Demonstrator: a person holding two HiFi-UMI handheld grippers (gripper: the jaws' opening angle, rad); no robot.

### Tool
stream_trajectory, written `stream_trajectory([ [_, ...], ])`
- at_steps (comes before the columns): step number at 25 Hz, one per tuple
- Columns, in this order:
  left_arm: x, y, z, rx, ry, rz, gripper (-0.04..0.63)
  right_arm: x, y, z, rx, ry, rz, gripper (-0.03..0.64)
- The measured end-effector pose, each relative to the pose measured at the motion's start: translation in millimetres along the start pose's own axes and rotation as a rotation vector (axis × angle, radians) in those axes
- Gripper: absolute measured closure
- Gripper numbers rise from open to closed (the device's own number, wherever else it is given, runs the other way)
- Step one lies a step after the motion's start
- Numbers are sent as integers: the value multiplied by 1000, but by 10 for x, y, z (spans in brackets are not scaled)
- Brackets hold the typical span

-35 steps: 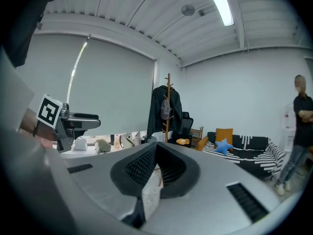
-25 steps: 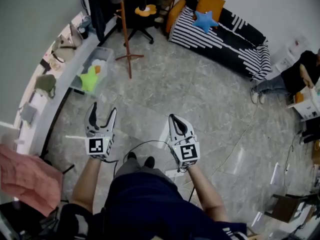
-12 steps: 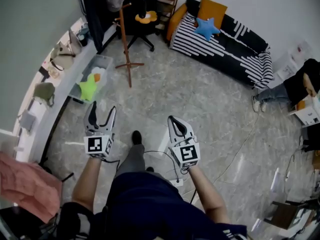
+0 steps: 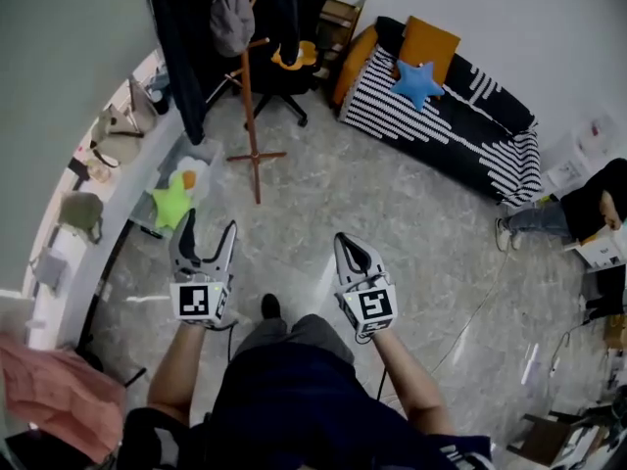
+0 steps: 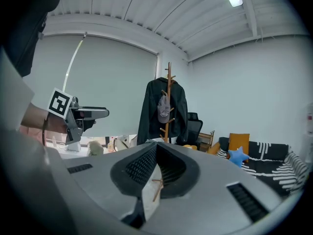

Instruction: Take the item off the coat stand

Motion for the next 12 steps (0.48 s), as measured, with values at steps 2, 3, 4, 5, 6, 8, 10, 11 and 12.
stream_trajectory([
  [2,-145,253,48,0,4,6,268,66,285,63,3,-7,8,598],
  [3,-211,377,71,1,6,10,270,101,421,87,4,-11,15,598],
  [4,-272,503,90,0,9,14,269,144,554,108,4,-16,23,598],
  [5,-331,634,108,0,17,19,268,197,687,124,4,-20,31,598],
  [6,-387,769,126,2,29,24,268,261,818,135,4,-23,40,598],
  [8,-483,1050,170,7,54,42,268,419,1075,141,5,-25,60,598],
  [10,-558,1352,247,4,50,75,268,610,1338,144,7,-23,85,598],
  [11,-591,1502,284,-3,45,96,268,711,1467,150,6,-23,100,598],
  [12,-627,1646,312,-13,46,118,268,814,1589,157,3,-24,117,598],
])
Point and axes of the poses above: the fingertips, and each gripper's own axes: y forward along the fingers, x to its right, z out of its top, the point moved 5 cm from there along -y, backward along the fingers, and after that the axes turned 12 degrees about -z, right-handed, at the moved point
